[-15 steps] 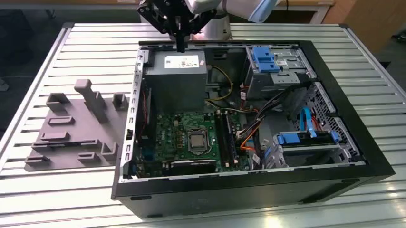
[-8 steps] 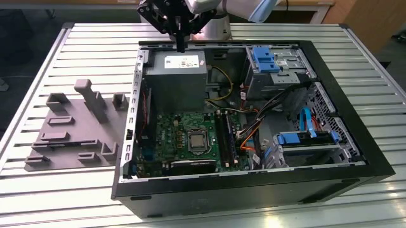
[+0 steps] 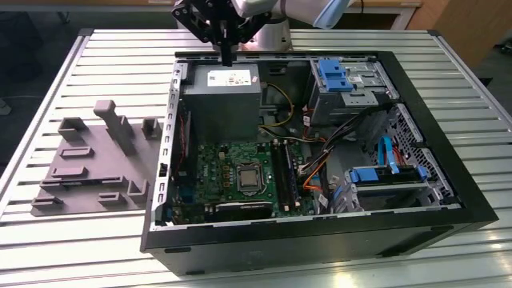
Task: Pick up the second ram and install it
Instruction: 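Reach for the second ram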
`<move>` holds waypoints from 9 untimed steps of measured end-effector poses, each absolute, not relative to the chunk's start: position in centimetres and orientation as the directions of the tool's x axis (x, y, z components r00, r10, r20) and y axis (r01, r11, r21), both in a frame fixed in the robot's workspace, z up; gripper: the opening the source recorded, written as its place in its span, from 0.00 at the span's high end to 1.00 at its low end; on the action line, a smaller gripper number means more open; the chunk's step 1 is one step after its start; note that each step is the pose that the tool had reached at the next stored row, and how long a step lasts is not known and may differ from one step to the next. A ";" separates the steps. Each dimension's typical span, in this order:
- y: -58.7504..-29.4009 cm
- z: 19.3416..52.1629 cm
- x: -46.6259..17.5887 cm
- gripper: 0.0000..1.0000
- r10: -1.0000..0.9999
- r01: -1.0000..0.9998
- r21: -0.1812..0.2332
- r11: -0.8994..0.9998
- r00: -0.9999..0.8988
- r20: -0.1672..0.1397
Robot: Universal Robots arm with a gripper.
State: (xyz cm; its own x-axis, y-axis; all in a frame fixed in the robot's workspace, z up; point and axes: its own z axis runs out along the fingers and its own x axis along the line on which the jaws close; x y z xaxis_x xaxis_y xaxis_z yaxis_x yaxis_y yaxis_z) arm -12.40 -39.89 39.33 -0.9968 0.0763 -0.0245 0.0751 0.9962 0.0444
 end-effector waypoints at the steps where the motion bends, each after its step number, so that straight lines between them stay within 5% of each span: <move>1: -39.9 39.3 -12.4 0.89 0.076 0.075 0.044 0.996 -0.997 -0.025; 9: -39.9 39.3 -12.8 0.89 0.076 0.075 0.044 0.996 -0.997 -0.024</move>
